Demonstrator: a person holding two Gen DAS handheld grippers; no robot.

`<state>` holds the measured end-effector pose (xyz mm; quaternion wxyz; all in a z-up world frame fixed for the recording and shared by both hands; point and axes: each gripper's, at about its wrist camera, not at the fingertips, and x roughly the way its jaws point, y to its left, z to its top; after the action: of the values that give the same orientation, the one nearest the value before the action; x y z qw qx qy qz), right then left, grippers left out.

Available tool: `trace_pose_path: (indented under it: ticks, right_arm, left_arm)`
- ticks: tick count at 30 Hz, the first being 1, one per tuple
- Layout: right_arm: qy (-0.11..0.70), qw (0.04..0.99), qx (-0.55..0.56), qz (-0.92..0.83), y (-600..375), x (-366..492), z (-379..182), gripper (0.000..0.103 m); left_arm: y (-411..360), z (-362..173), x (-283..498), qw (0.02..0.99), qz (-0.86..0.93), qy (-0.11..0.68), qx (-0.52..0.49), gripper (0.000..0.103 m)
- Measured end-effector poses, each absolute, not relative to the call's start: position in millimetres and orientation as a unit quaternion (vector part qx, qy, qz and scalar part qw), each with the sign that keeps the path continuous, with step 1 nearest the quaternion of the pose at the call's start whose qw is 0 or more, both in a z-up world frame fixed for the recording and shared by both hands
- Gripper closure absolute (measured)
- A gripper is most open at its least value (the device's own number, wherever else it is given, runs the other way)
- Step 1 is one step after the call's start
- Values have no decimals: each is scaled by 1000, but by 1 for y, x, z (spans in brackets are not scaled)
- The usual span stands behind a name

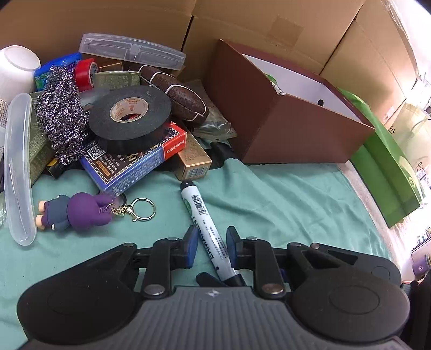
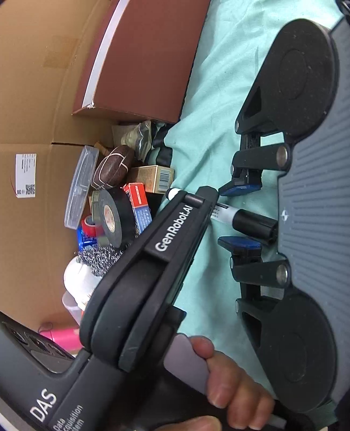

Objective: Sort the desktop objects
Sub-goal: 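Grasp the white whiteboard marker with the right gripper, then carry the white marker into the shoebox and open the right gripper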

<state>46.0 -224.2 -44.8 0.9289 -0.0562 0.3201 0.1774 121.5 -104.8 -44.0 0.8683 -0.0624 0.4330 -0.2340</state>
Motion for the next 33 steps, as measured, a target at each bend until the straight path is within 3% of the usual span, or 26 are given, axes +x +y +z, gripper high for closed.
trace_pose_path:
  ticks: [8, 10, 21, 33]
  right_arm:
    - [322, 931, -57, 162, -222, 48, -44, 76]
    - [323, 931, -47, 162, -224, 46, -43, 84]
    - [247, 958, -59, 133, -240, 26, 0, 84]
    - [173, 981, -58, 62, -298, 62, 52, 84]
  left_arm:
    - [-116, -43, 117, 881, -221, 418, -34, 81]
    - [-116, -43, 115, 883, -221, 413, -36, 81]
    - [-131, 10, 102, 906, -248, 341, -47, 81]
    - [-198, 67, 156, 910, -311, 272, -36, 81]
